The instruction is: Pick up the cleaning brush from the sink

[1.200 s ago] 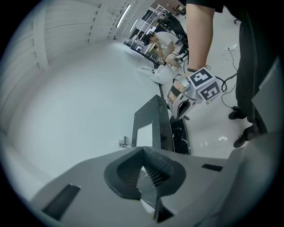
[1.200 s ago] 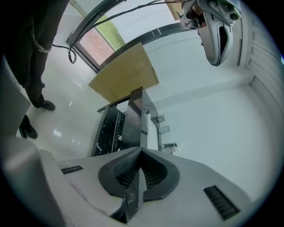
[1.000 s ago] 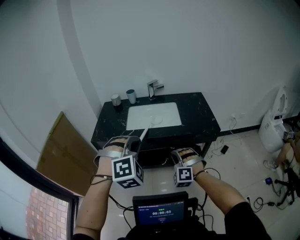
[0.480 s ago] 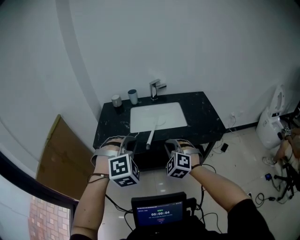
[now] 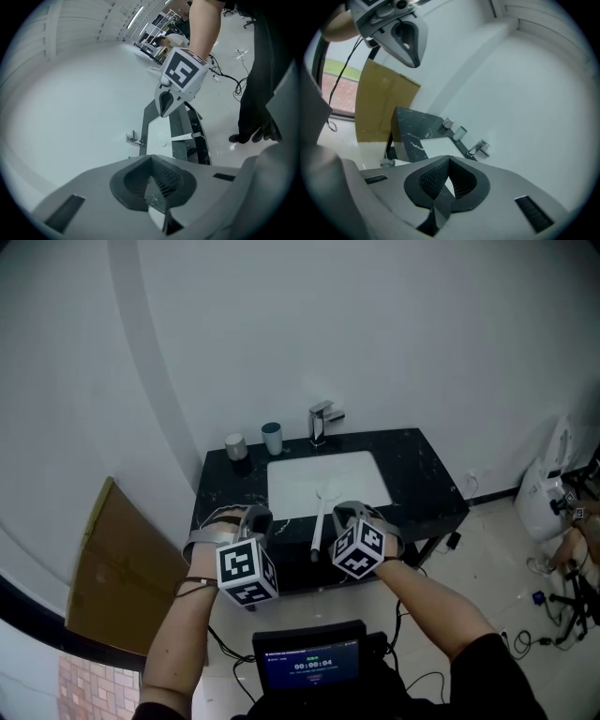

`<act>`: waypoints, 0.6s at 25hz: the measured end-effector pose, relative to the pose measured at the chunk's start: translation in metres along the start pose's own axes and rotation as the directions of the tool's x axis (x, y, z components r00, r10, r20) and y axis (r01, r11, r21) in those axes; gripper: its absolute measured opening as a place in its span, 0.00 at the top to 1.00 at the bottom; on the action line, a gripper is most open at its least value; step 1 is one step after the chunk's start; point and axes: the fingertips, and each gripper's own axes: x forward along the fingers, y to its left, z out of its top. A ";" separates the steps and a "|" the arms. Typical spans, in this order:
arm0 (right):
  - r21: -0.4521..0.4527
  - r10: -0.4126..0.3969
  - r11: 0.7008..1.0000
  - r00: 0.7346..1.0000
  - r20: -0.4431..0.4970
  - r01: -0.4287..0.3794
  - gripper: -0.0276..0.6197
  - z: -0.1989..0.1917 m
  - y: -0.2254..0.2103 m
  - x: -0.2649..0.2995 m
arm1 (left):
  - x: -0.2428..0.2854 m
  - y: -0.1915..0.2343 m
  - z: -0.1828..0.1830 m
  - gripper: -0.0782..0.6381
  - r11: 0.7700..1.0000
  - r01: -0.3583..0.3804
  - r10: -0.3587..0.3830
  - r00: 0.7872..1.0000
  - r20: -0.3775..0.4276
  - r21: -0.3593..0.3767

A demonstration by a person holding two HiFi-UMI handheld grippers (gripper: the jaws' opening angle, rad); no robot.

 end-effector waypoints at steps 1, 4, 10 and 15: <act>0.064 0.007 0.998 1.000 -0.003 -0.007 0.96 0.000 -0.010 0.017 | 0.015 0.007 -0.003 0.87 1.000 0.009 -0.009 1.000 0.006 -0.009; 0.176 0.013 0.984 1.000 -0.013 -0.010 0.96 -0.001 -0.043 0.067 | 0.061 0.029 -0.015 0.87 0.999 0.026 -0.026 1.000 0.004 -0.026; 0.335 0.035 0.942 0.998 -0.060 -0.013 0.96 -0.002 -0.092 0.154 | 0.147 0.083 -0.051 0.87 0.997 0.042 -0.042 0.999 0.003 -0.065; 0.566 0.091 0.824 0.990 -0.108 -0.014 0.87 -0.006 -0.105 0.217 | 0.214 0.108 -0.077 0.84 0.995 0.093 -0.090 0.994 0.062 -0.039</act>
